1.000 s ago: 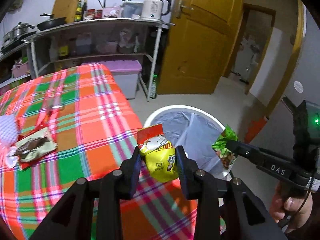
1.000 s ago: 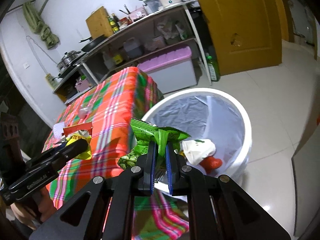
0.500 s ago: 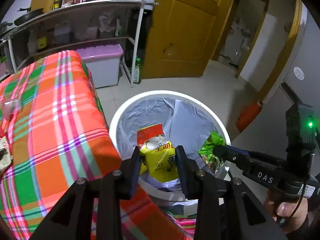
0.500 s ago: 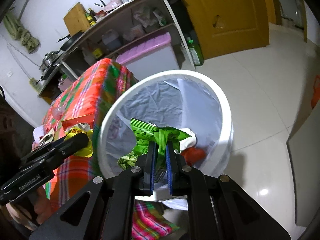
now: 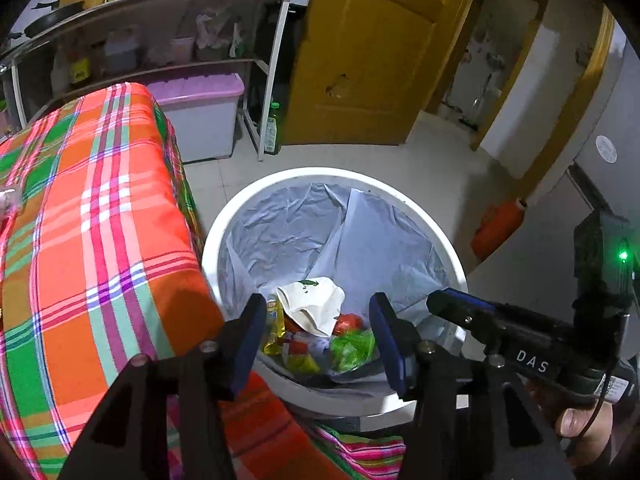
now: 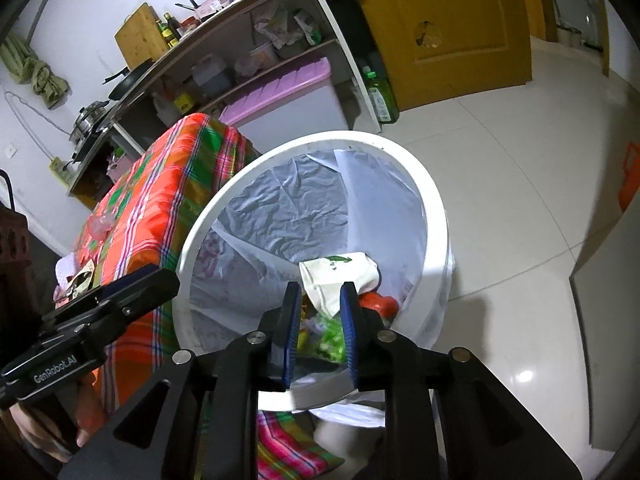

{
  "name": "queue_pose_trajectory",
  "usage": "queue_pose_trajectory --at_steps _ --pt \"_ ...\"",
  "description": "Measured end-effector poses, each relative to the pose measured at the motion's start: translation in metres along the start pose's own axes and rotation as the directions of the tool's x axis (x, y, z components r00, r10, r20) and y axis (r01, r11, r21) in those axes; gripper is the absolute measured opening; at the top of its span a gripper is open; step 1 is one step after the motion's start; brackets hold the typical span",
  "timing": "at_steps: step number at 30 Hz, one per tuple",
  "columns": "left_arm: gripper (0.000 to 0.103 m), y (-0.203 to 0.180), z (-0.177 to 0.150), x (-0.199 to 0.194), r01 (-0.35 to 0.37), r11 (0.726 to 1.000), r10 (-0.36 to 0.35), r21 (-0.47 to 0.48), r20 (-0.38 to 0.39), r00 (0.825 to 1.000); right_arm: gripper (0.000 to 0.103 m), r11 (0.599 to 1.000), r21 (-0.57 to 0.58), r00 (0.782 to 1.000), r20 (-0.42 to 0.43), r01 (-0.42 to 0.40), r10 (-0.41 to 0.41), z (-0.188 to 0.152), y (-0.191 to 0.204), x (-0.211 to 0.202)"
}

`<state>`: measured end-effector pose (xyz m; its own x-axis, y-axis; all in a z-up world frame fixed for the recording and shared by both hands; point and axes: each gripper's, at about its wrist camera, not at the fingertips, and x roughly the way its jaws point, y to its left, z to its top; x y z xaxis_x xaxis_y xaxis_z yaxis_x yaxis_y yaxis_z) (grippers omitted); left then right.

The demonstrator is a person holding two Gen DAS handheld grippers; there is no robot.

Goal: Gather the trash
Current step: 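Open both tools to drop the green bag and yellow packet into the bin, then move both open tools back over the remaining trash on the table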

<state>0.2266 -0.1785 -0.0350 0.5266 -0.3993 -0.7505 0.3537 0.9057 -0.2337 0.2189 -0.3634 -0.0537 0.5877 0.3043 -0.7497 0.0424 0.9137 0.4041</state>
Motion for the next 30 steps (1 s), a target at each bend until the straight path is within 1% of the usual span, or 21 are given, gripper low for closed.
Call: queue_pose_trajectory --at_steps 5,11,19,30 --pt "0.056 0.004 -0.001 -0.016 -0.013 1.000 0.013 -0.003 0.036 0.999 0.022 1.000 -0.006 1.000 0.022 -0.014 0.014 0.000 0.005 -0.011" --pt "0.056 0.011 -0.005 -0.048 -0.041 0.999 0.042 -0.011 0.103 0.994 0.022 0.999 -0.036 0.998 0.058 -0.037 0.039 -0.001 0.021 -0.030" --pt "0.056 0.025 -0.015 -0.088 -0.084 0.996 0.089 -0.036 0.177 0.980 0.023 0.992 -0.100 0.994 0.080 -0.072 0.080 -0.009 0.057 -0.048" --pt "0.057 0.054 -0.034 -0.129 -0.158 0.982 0.177 -0.099 0.227 0.958 0.023 0.975 -0.191 0.988 0.077 -0.116 0.133 -0.019 0.106 -0.058"
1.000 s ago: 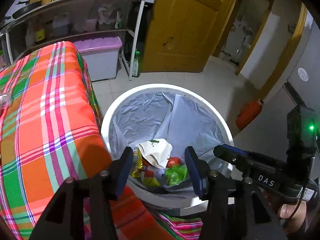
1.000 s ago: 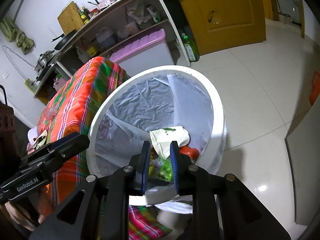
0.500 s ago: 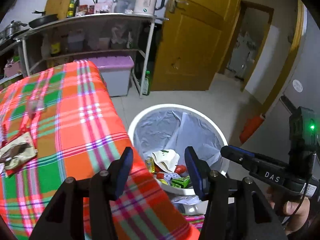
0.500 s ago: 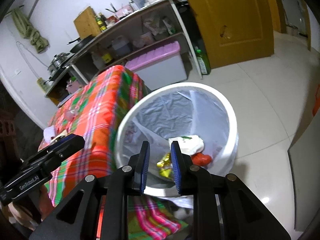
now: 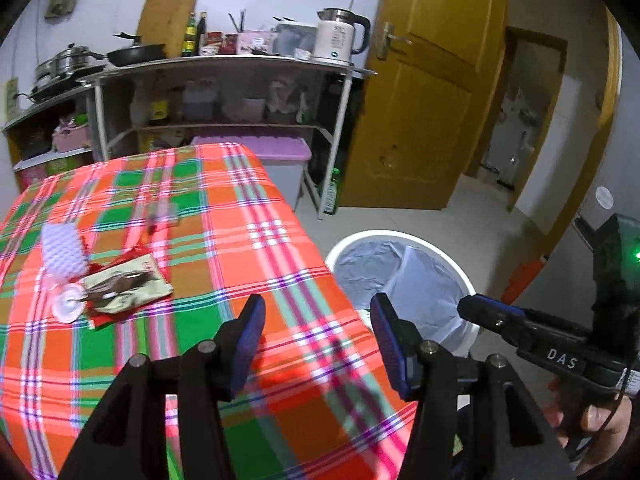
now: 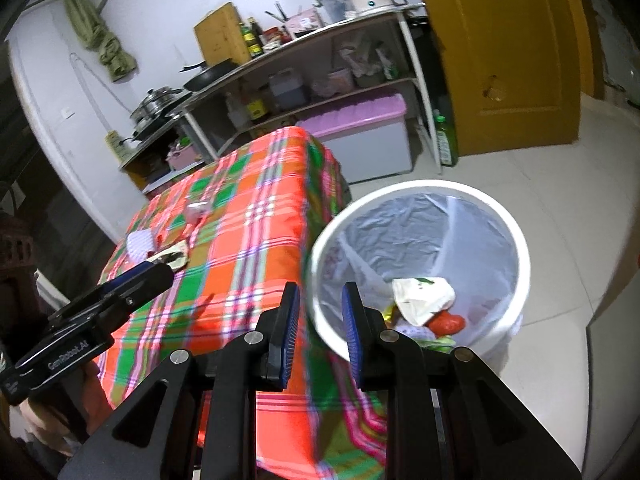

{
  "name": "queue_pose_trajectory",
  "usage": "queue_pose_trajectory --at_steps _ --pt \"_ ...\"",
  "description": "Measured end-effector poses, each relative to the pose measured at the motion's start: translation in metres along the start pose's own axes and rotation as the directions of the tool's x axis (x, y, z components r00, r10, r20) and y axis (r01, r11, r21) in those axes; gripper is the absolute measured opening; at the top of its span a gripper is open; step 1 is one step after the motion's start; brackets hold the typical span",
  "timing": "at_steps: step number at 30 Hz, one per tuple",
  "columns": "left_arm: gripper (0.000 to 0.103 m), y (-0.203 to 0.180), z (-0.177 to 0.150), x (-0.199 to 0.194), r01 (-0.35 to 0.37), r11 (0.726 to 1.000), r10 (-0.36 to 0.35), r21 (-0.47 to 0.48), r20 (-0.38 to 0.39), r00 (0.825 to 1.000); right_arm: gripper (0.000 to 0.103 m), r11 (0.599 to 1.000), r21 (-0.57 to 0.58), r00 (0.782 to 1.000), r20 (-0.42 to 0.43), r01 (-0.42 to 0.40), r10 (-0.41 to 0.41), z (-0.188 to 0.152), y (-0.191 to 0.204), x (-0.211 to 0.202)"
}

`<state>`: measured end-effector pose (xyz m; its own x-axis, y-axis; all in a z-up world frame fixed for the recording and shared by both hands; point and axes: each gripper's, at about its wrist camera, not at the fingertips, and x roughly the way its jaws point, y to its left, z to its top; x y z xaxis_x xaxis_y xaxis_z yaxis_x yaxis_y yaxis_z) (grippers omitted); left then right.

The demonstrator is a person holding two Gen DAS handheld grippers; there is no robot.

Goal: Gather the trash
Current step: 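Move both open tools back over the remaining trash on the table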

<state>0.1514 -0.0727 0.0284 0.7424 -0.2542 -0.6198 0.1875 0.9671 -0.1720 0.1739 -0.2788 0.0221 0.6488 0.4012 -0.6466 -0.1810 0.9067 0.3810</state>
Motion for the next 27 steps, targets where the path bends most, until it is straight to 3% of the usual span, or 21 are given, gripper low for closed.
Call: queue_pose_trajectory --at_steps 6,27 --pt "0.057 0.020 -0.009 -0.014 -0.036 0.999 0.036 -0.026 0.015 0.999 0.030 0.998 -0.046 0.999 -0.007 -0.038 0.038 -0.003 0.027 0.004" --pt "0.058 0.106 -0.036 -0.041 -0.132 0.979 0.138 -0.157 0.026 0.990 0.031 0.978 -0.161 0.989 -0.089 -0.131 0.118 -0.012 0.098 0.042"
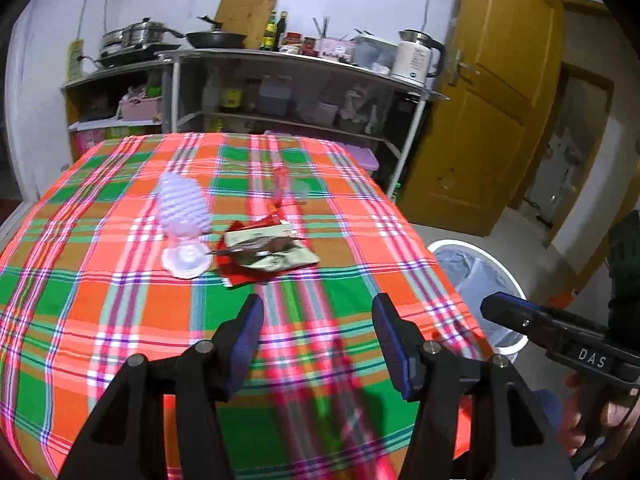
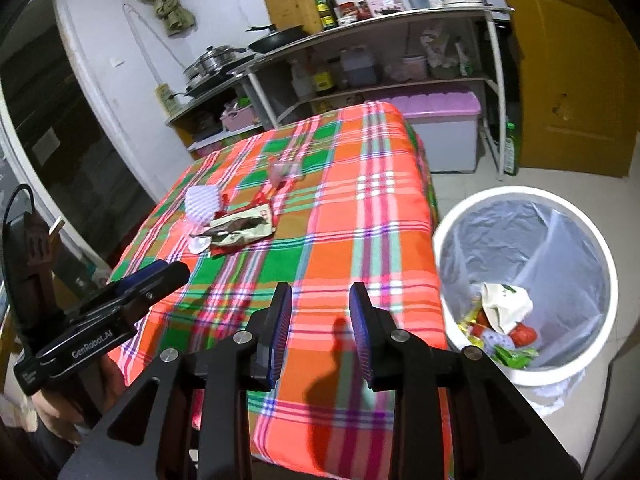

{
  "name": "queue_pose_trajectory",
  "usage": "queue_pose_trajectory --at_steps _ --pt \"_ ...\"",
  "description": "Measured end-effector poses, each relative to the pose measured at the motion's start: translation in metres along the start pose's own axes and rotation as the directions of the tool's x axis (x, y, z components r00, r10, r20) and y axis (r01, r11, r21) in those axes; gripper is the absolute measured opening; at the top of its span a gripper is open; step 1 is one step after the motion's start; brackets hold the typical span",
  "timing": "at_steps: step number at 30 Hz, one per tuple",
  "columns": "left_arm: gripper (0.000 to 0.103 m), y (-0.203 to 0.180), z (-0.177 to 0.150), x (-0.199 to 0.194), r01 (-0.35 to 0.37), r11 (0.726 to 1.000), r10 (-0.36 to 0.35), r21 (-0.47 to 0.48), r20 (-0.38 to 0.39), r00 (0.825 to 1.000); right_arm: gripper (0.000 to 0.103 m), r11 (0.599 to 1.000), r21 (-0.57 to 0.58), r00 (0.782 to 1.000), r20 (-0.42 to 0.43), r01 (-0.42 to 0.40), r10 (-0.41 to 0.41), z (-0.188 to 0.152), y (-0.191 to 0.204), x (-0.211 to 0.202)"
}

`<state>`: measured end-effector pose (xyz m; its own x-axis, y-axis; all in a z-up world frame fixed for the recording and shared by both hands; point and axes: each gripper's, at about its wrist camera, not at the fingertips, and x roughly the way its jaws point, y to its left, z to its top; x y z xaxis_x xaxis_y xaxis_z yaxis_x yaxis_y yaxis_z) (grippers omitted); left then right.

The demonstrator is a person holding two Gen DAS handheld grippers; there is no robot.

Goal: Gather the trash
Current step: 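Move both open tools back over the remaining trash on the table, then grasp the brown coffee packet with the right tool while the left tool grasps the clear plastic cup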

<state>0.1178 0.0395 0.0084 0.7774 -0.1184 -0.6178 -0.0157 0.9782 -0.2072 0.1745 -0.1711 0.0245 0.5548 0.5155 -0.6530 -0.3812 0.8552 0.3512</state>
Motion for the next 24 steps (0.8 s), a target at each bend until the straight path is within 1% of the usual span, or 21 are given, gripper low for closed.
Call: queue_pose_trajectory --at_steps 11,12,13,15,24 --pt "0.058 0.046 0.006 0.005 -0.092 0.995 0.092 -0.041 0.005 0.996 0.031 0.996 -0.073 0.999 -0.032 -0.043 0.041 0.015 0.029 0.033" --pt "0.058 0.051 0.007 0.005 -0.100 0.994 0.100 -0.050 0.004 0.995 0.034 0.996 -0.082 0.999 -0.034 -0.043 0.040 0.017 0.031 0.038" --pt "0.058 0.055 0.008 0.006 -0.105 0.993 0.105 -0.057 0.003 0.994 0.039 0.995 -0.088 0.999 -0.035 -0.045 0.042 0.019 0.033 0.040" --pt "0.058 0.063 0.009 0.008 -0.116 0.991 0.116 -0.070 -0.001 0.993 0.044 0.994 -0.097 0.998 -0.041 -0.054 0.050 0.023 0.037 0.048" --pt "0.058 0.089 0.023 0.029 -0.136 0.986 0.134 -0.096 -0.024 0.991 0.045 0.990 -0.120 0.995 -0.074 -0.077 0.069 0.030 0.049 0.080"
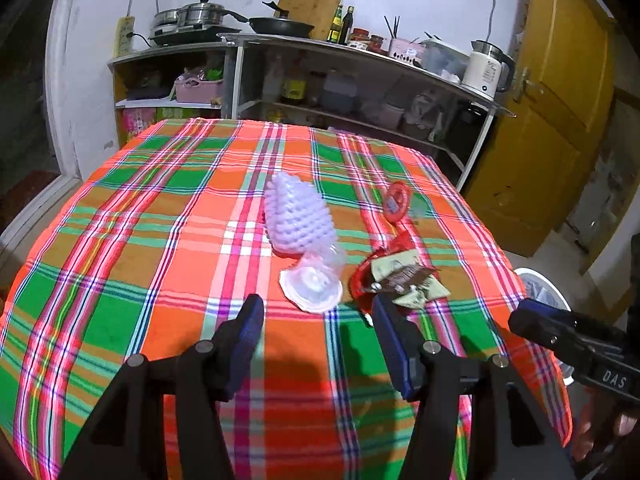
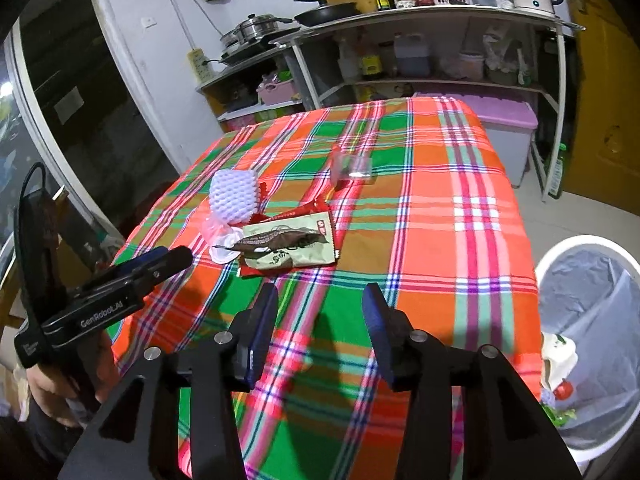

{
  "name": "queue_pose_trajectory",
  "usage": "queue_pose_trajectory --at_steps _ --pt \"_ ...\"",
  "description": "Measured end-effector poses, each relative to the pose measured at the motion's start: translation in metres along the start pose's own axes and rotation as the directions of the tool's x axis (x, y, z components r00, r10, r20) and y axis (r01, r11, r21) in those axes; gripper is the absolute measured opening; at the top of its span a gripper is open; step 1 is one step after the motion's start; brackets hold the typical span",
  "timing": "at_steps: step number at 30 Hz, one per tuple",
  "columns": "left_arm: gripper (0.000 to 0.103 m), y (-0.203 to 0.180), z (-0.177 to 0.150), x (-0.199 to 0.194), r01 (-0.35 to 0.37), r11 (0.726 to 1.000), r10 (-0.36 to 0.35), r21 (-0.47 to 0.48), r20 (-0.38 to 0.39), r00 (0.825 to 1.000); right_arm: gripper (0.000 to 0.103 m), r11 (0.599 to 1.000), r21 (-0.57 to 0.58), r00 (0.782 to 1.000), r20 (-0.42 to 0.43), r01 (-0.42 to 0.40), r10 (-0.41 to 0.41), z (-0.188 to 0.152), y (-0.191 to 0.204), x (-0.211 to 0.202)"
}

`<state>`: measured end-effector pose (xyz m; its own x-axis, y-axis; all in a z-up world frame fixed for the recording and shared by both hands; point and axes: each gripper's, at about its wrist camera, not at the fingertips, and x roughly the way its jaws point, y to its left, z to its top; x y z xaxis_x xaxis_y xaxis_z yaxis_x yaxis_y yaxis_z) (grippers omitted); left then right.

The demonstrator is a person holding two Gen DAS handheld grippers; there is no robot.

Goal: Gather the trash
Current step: 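Grasp the brown coffee packet with the right tool while the left tool grasps the clear plastic cup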

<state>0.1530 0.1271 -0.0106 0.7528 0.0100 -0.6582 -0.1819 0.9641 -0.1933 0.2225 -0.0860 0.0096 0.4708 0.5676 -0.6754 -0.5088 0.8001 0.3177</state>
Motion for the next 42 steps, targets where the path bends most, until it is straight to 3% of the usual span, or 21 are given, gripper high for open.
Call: queue_pose_trajectory --at_steps 12,17,35,42 --pt "0.058 -0.004 0.017 0.040 -0.028 0.999 0.029 0.020 -0.039 0.999 0.045 1.000 0.017 1.000 -0.017 0.001 -0.001 0.003 -0.009 0.010" --pt "0.036 -0.009 0.018 0.053 -0.032 0.999 0.034 0.028 -0.071 0.997 0.045 1.000 0.018 1.000 -0.026 0.003 -0.003 0.005 -0.010 0.014" --pt "0.036 0.018 0.006 0.018 -0.024 0.999 0.024 -0.022 -0.012 1.000 0.045 0.998 0.058 0.998 -0.052 -0.016 0.019 0.044 0.023 0.061" --pt "0.036 0.028 0.004 0.015 -0.023 0.999 0.023 -0.041 -0.016 1.000 0.045 0.998 0.015 0.994 -0.093 0.061 -0.060 0.041 0.038 0.089"
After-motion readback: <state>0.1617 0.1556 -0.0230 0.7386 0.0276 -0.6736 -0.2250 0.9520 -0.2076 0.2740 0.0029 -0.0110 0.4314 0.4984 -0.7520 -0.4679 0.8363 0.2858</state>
